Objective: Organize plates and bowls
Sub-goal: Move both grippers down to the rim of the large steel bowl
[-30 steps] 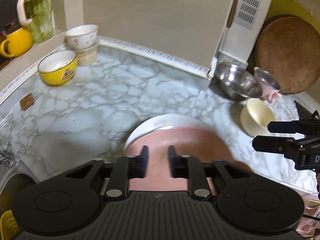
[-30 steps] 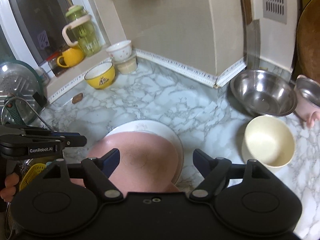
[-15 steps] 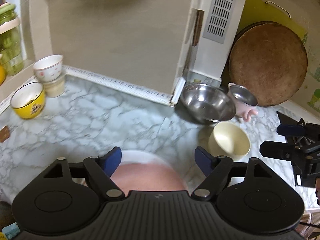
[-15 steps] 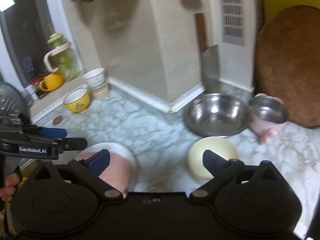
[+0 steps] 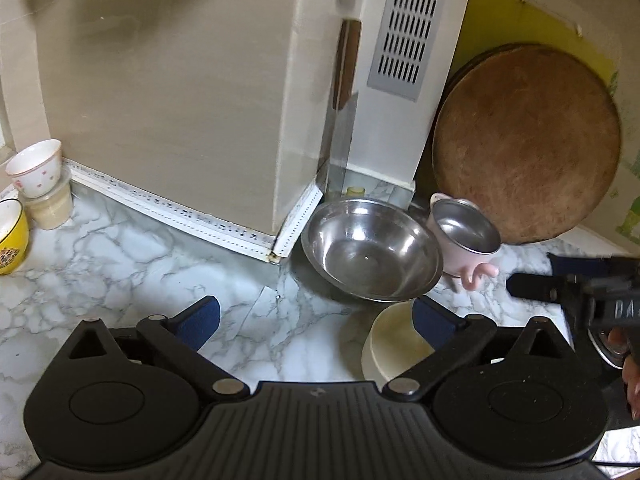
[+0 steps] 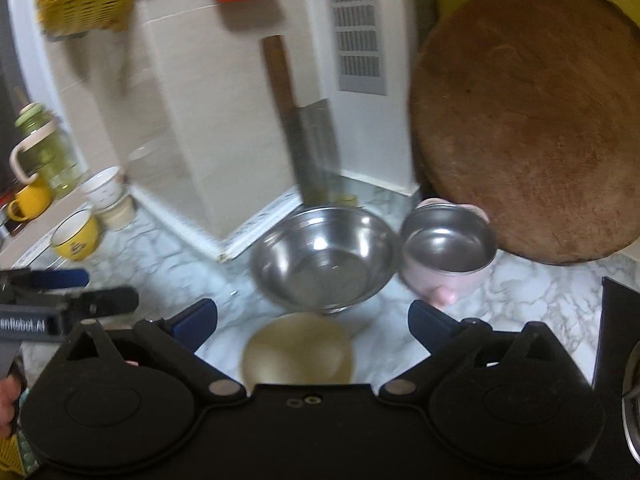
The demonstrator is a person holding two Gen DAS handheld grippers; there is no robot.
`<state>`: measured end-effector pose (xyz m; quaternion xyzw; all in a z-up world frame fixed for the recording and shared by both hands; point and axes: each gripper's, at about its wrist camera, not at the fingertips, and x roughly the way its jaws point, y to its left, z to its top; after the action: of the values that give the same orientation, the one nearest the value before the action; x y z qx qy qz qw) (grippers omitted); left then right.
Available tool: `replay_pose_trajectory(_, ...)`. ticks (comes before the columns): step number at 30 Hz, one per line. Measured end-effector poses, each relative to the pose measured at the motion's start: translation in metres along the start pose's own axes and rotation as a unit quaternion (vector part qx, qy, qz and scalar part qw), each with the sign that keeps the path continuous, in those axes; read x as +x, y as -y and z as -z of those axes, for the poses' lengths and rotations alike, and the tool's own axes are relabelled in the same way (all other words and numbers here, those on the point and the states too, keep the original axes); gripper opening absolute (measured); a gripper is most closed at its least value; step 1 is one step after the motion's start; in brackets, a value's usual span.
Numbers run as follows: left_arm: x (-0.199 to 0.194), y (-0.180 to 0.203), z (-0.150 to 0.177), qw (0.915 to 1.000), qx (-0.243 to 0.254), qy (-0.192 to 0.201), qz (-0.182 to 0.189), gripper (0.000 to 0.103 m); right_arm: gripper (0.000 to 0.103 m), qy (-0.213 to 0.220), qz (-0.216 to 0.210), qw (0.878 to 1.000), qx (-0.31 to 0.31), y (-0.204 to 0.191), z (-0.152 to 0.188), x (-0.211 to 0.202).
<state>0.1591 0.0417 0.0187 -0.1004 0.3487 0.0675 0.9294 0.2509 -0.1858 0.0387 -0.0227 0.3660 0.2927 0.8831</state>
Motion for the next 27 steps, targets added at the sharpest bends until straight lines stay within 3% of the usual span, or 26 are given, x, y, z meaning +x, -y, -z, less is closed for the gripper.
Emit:
replay_pose_trajectory(8,0.051,0.028,-0.01,0.998,-0.024,-0.021,-0.054,0.103,0.102,-0.006,0.005,1.0,-0.004,0.036,-0.032,0.049)
replay_pose_trajectory(16,0.094,0.042,-0.021,0.9928,-0.037,-0.044,-0.105,0.103,0.099,-0.04,-0.002,0.999,-0.019,0.052,-0.056,0.106)
replay_pose_trajectory(22,0.122,0.044,-0.027,0.9894,-0.063,-0.074,-0.108,0.103,0.095,-0.067,-0.012,0.997,-0.048,0.049,-0.076,0.144)
replay_pose_trajectory(27,0.143,0.044,-0.029,0.985,-0.081,-0.097,-0.117,0.102,0.084,-0.103,-0.019,0.994,-0.04,0.053,-0.084,0.18)
